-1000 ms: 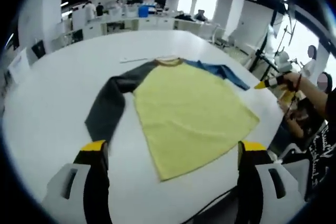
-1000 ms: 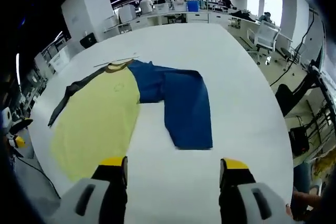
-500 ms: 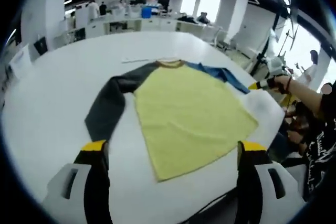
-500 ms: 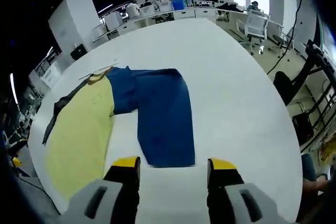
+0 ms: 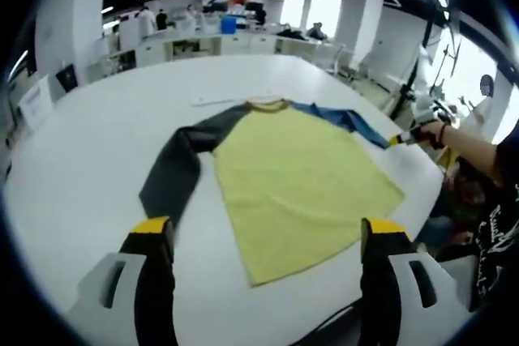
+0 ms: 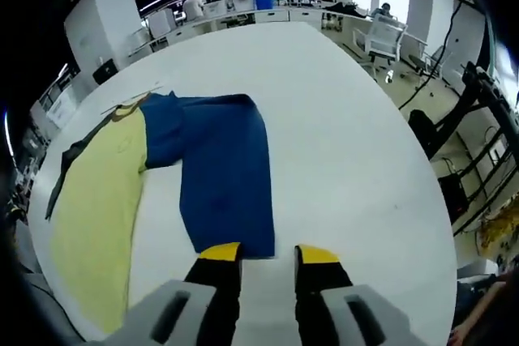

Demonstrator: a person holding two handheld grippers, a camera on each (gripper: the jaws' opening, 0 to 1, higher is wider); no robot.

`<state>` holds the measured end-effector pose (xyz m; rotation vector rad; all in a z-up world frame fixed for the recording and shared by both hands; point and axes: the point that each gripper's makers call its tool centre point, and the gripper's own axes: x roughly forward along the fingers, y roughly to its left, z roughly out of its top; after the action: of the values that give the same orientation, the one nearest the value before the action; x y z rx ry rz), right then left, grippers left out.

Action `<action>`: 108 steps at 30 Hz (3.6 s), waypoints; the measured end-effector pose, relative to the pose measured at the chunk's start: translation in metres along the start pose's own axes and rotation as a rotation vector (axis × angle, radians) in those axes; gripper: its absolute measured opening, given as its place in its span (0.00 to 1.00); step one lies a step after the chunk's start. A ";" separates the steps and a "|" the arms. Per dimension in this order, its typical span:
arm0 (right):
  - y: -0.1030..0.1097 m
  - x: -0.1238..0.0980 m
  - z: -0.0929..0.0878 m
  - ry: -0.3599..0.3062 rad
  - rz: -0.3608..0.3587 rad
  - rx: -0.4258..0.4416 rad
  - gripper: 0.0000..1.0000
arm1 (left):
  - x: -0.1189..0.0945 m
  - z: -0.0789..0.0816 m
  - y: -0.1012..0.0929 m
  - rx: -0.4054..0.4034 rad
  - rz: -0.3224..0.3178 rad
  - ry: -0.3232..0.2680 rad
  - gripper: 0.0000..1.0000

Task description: Fold the garment on the visible template until the final outline fits inside the template.

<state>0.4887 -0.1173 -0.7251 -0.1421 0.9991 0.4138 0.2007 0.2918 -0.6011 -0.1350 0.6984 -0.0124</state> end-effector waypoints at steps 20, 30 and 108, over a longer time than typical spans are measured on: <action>-0.009 0.002 0.003 0.010 -0.034 -0.003 0.00 | -0.001 -0.003 0.000 0.014 -0.007 0.010 0.88; -0.045 0.000 0.007 0.042 -0.145 -0.102 0.00 | 0.000 -0.001 -0.004 0.040 -0.011 0.010 0.87; -0.147 0.031 0.076 0.018 -0.234 -0.034 0.32 | 0.007 0.011 -0.014 0.113 -0.046 -0.024 0.87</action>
<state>0.6218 -0.2201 -0.7204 -0.2904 0.9806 0.2159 0.2136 0.2793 -0.5950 -0.0426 0.6690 -0.0939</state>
